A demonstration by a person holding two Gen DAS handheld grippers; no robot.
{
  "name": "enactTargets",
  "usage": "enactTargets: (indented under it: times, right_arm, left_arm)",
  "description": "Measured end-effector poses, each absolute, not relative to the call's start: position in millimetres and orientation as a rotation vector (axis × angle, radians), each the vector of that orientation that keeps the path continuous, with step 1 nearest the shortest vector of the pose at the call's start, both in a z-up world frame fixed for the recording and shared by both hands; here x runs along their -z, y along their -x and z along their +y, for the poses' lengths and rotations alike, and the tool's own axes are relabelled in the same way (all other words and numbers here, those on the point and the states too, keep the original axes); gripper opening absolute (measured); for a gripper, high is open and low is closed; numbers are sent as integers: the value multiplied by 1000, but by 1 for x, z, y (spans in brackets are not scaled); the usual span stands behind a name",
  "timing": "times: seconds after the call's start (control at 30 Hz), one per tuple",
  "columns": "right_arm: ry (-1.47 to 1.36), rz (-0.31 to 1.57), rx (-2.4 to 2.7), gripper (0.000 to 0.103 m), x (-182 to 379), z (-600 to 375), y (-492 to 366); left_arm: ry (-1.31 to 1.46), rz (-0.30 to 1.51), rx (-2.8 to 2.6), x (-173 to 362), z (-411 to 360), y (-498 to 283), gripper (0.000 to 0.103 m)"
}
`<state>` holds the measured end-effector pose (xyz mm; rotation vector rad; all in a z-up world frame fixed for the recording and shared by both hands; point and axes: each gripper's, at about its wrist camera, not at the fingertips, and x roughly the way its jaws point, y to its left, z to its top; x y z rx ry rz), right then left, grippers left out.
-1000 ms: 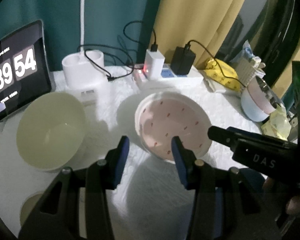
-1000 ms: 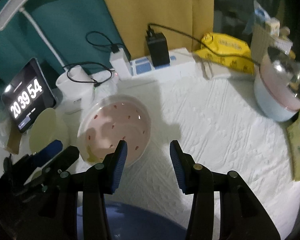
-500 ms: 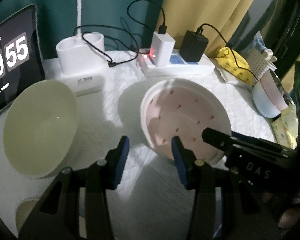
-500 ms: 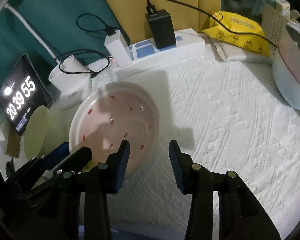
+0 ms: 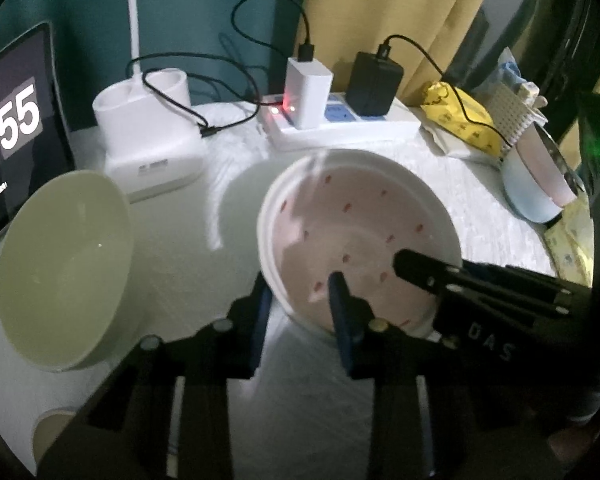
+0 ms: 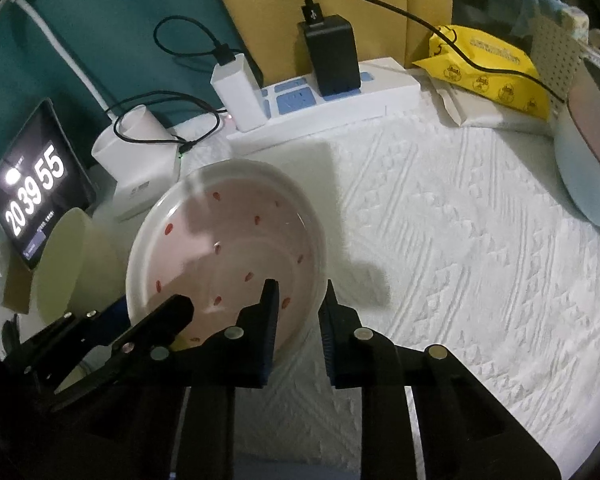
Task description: Organize plates and bowls
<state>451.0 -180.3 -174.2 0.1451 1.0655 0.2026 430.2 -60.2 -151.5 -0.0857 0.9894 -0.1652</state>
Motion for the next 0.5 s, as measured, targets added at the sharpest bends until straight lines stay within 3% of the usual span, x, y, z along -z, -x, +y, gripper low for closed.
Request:
enactTargets:
  times: [0.5]
  right_arm:
    - [-136, 982, -230, 19, 144, -183, -430]
  left_arm:
    - [68, 882, 165, 119, -58, -410, 29]
